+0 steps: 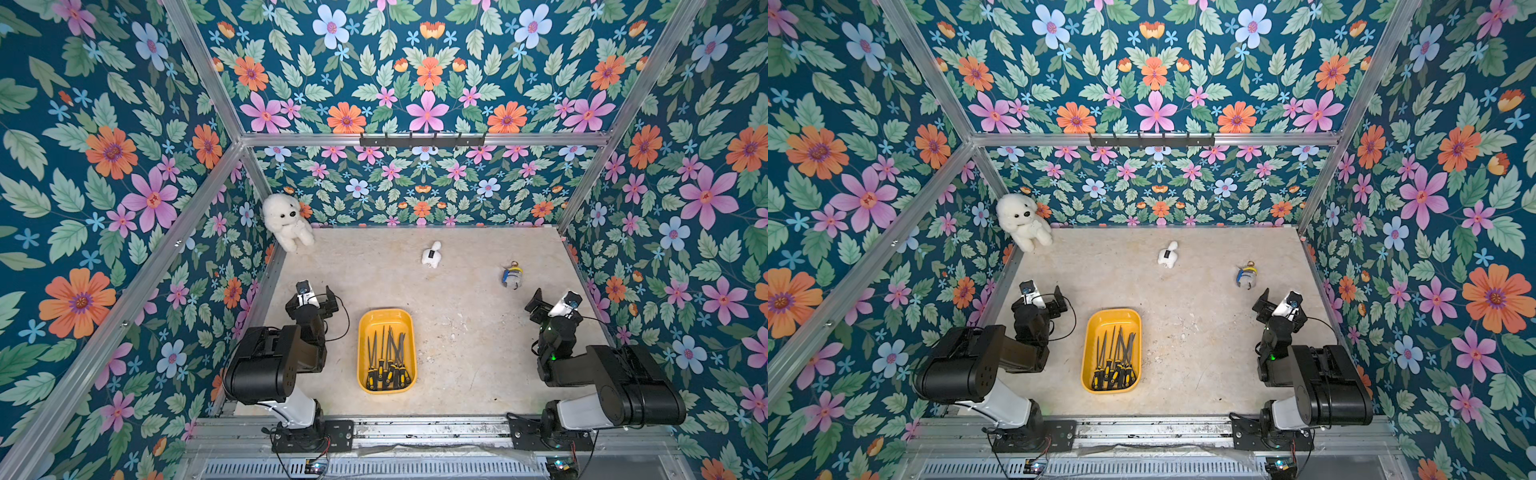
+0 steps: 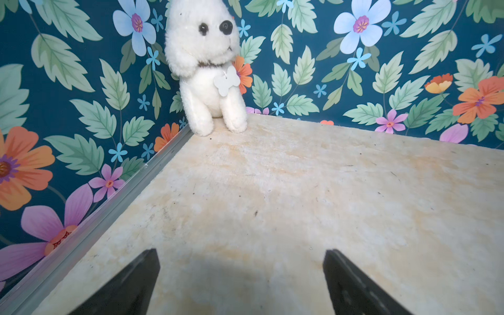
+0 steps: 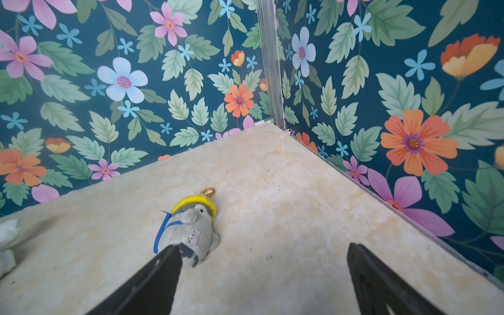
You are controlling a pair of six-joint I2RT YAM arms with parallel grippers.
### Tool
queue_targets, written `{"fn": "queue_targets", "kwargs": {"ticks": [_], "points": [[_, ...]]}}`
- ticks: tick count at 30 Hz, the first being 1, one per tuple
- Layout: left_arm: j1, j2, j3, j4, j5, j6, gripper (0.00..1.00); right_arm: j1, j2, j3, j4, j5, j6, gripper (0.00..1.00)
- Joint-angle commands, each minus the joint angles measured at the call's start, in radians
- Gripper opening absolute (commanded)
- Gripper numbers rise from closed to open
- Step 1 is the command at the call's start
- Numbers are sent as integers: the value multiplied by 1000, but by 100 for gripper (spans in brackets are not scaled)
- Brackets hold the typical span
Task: Put the file tool into the storage box
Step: Reset both arms
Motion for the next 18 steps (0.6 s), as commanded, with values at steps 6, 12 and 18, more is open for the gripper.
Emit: {"fn": "queue_targets", "kwargs": {"ticks": [6, 12, 18], "points": [[-4, -1, 7, -2, -23, 18, 100, 0, 3, -3, 49, -7, -7, 99], [-4, 0, 8, -2, -25, 18, 100, 1, 4, -3, 51, -7, -7, 99], [-4, 0, 9, -1, -25, 18, 100, 0, 4, -2, 47, -14, -5, 100]]}}
